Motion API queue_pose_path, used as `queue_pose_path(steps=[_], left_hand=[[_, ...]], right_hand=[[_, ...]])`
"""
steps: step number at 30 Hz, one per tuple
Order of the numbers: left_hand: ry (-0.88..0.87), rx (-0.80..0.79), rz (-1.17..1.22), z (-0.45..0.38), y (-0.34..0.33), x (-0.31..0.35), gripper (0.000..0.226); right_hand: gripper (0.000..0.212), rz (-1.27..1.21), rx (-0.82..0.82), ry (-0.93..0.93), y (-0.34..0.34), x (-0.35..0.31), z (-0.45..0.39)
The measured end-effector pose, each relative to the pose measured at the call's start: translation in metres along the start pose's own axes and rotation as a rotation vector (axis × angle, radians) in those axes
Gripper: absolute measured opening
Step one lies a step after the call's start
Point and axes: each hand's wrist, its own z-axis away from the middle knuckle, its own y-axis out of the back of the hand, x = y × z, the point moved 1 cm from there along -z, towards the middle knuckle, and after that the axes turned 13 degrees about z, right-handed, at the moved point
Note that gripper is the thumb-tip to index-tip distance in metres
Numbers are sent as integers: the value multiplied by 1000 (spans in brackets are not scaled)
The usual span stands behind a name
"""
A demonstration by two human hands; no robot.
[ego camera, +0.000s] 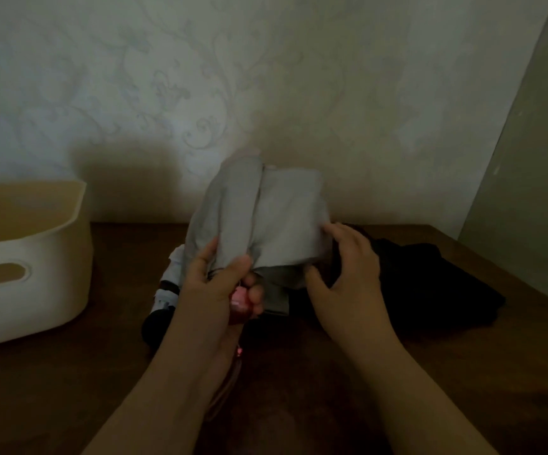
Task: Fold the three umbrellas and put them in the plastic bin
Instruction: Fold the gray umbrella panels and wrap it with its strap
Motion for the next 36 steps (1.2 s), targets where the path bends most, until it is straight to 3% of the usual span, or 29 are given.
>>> queue_pose_path(steps=[3, 6, 12, 14, 17, 19, 21, 22, 25, 28, 33, 36], left_hand=[[77, -33, 66, 0, 1, -1, 60], [147, -57, 158, 6, -4, 1, 63], [257, -87, 303, 9, -3, 1, 26], [278, -90, 324, 10, -2, 2, 23], [279, -73, 350, 7, 0, 3, 22], [281, -67, 367, 5, 3, 5, 29], [290, -51, 395, 3, 3, 7, 52], [291, -41, 382, 4, 3, 7, 53], [265, -23, 354, 3, 3, 5, 27], [265, -36, 350, 2, 4, 3, 24], [267, -62, 261, 5, -1, -4, 42], [145, -43, 74, 4, -2, -10, 54]], right_hand=[[51, -160, 13, -111, 0, 5, -4], [66, -261, -37, -122, 2, 7, -6], [96, -136, -56, -112, 0, 12, -4], [88, -150, -91, -174, -2, 15, -5], [52, -290, 70, -261, 2, 18, -9], [43, -336, 133, -291, 9, 19, -13], [50, -546, 25, -300, 10, 17, -15], [56, -697, -76, -297, 9, 13, -14], [74, -915, -295, -259, 4, 1, -9], [77, -687, -201, -216, 3, -3, -4], [29, -485, -37, -329, 5, 10, -8], [29, -380, 180, -252, 23, 9, -7]])
